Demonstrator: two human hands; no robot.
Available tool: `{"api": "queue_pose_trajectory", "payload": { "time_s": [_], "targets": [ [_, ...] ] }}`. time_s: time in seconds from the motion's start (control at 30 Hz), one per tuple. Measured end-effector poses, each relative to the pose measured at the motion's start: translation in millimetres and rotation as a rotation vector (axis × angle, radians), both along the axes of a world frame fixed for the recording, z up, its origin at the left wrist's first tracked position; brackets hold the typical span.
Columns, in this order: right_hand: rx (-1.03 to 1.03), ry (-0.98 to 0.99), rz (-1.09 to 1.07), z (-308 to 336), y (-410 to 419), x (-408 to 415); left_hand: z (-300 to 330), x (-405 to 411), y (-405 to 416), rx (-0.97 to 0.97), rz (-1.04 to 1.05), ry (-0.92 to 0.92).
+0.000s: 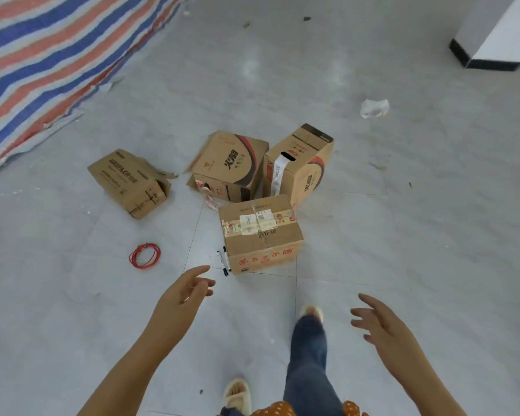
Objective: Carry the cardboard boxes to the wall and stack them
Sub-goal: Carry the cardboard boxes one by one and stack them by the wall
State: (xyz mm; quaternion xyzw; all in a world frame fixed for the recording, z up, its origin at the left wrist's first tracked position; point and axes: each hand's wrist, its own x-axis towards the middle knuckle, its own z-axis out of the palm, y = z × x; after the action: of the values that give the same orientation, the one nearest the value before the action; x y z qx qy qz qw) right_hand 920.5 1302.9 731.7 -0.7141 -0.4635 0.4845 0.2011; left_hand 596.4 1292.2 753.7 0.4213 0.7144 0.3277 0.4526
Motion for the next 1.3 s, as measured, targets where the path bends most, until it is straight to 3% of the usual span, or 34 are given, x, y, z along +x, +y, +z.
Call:
{"api": "queue_pose_trajectory", "payload": {
  "time_s": [0.23,0.37,0.6,0.83,0.93,1.13,1.3],
  "targets": [
    [-0.159,-0.045,0.198,-35.1,191.6,36.3,-47.7,35.5,100.2,-0.171,0.288,-0.002],
    [-0.237,-0.048,0.283,-59.3,297.0,36.1,-78.1,46.1,157.9,-0.302,0.339,0.004],
    [-0.394,-0.097,0.323,-211.4,418.9,13.9,-214.4,32.2,244.1,-0.502,0.419,-0.074],
    [-0.461,-0.233,0.208,-426.0,444.4,-13.9,-429.8,-5.2,309.8,-0.659,0.831,-0.139],
    [-0.471,-0.148,0.136,-485.1,439.3,-33.0,-494.3,-15.2,328.8,-0.666,0.872,-0.101],
    [-0.407,0.107,-0.001,-524.3,437.6,-50.1,-528.0,-17.0,338.5,-0.622,0.951,-0.315],
    [-0.467,0.13,-0.05,-476.7,454.0,-38.8,-492.0,-11.0,346.1,-0.631,0.909,-0.353]
  ]
}}
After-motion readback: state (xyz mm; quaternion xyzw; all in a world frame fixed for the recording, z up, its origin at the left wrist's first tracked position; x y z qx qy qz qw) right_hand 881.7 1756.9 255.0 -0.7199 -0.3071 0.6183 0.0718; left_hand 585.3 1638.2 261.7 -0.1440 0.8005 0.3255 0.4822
